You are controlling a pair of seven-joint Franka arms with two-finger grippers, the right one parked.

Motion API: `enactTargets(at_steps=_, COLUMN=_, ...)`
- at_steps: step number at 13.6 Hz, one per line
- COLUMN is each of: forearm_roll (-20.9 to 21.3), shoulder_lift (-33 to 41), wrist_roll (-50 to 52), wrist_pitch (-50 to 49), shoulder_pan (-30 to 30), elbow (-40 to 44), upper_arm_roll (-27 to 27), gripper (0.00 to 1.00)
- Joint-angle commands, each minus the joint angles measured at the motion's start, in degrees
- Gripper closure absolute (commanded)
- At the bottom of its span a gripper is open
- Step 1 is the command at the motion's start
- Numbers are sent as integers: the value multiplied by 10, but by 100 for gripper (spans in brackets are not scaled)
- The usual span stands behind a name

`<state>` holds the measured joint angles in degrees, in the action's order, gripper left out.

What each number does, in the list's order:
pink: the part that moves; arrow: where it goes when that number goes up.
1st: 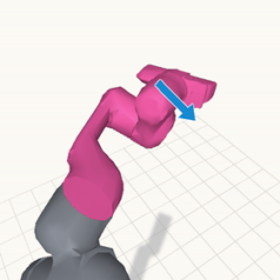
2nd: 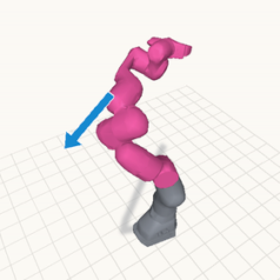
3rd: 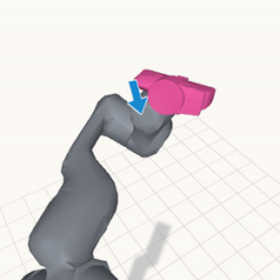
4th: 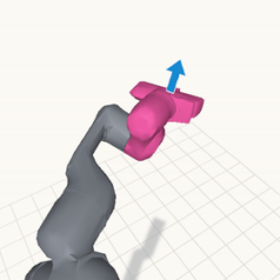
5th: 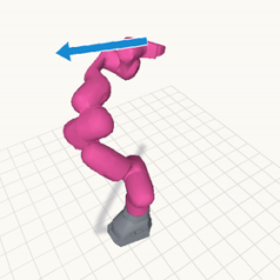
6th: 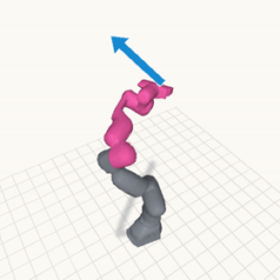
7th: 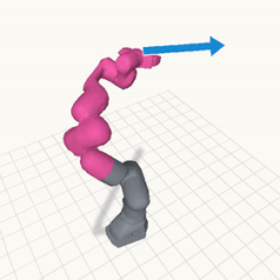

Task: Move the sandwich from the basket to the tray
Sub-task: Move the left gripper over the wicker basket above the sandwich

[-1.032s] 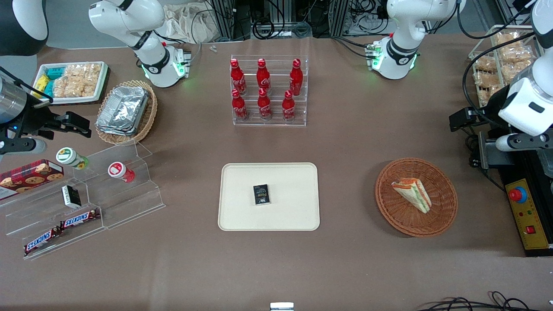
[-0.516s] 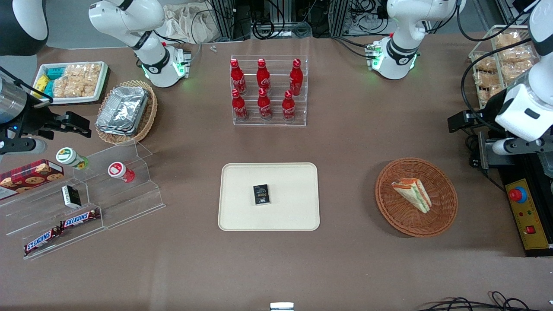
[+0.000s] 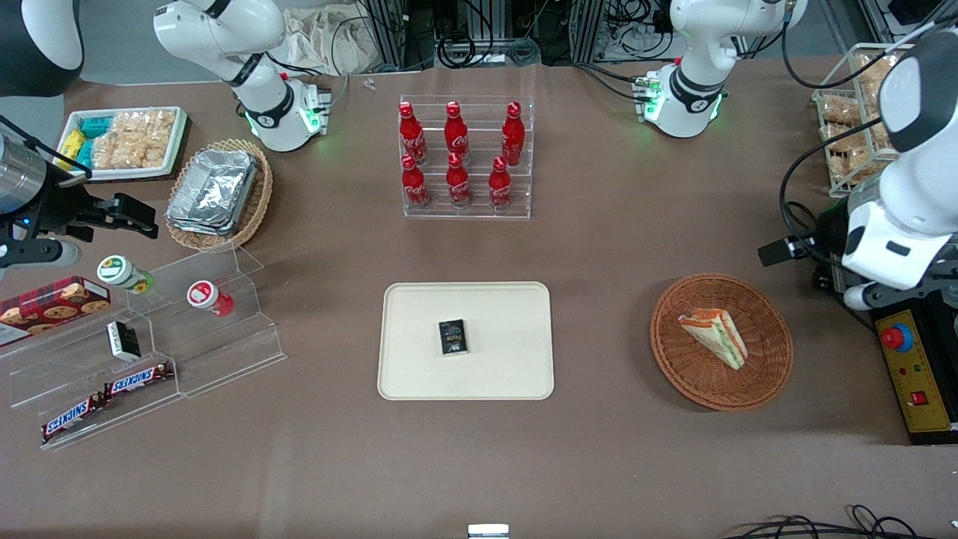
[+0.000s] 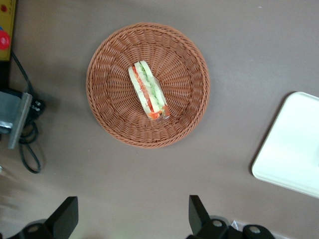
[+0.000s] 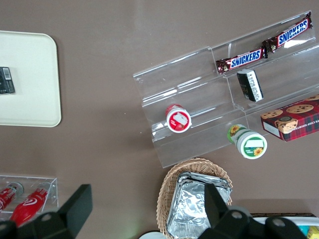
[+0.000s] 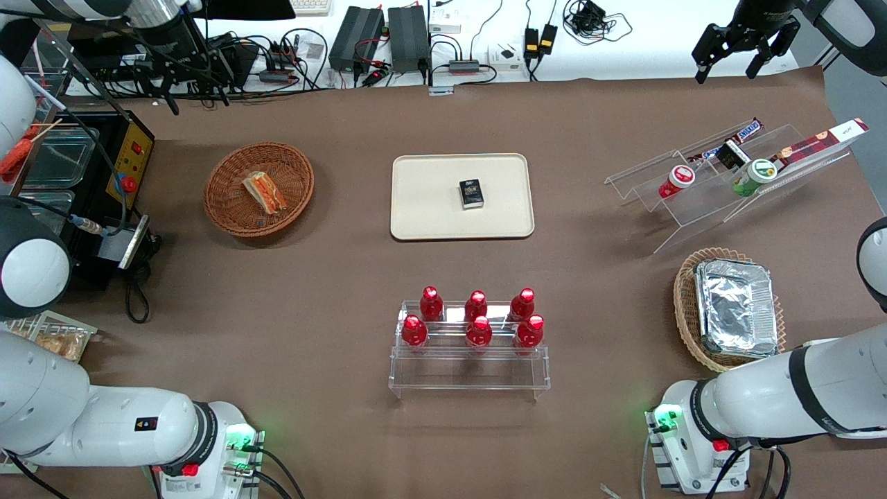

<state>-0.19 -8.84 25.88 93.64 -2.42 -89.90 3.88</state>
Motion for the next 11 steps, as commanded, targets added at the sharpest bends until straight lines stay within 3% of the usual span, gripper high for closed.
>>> enactTargets(at_steps=1, forearm_roll=-2, shoulder_lift=15, wrist_roll=52, wrist_pitch=50, shoulder_pan=1, elbow=-64, upper_arm_roll=-4, gripper=1)
enactTargets(at_steps=8, forearm_roll=-5, shoulder_lift=-5, wrist_roll=121, wrist_pitch=249, shoulder_pan=14, elbow=-211, upper_arm_roll=-7, gripper=1)
enactTargets(at_steps=11, forearm_roll=-4, shoulder_lift=-48, wrist_roll=166, wrist_pitch=321, shoulder_pan=14, elbow=-230, upper_arm_roll=-7, gripper=1)
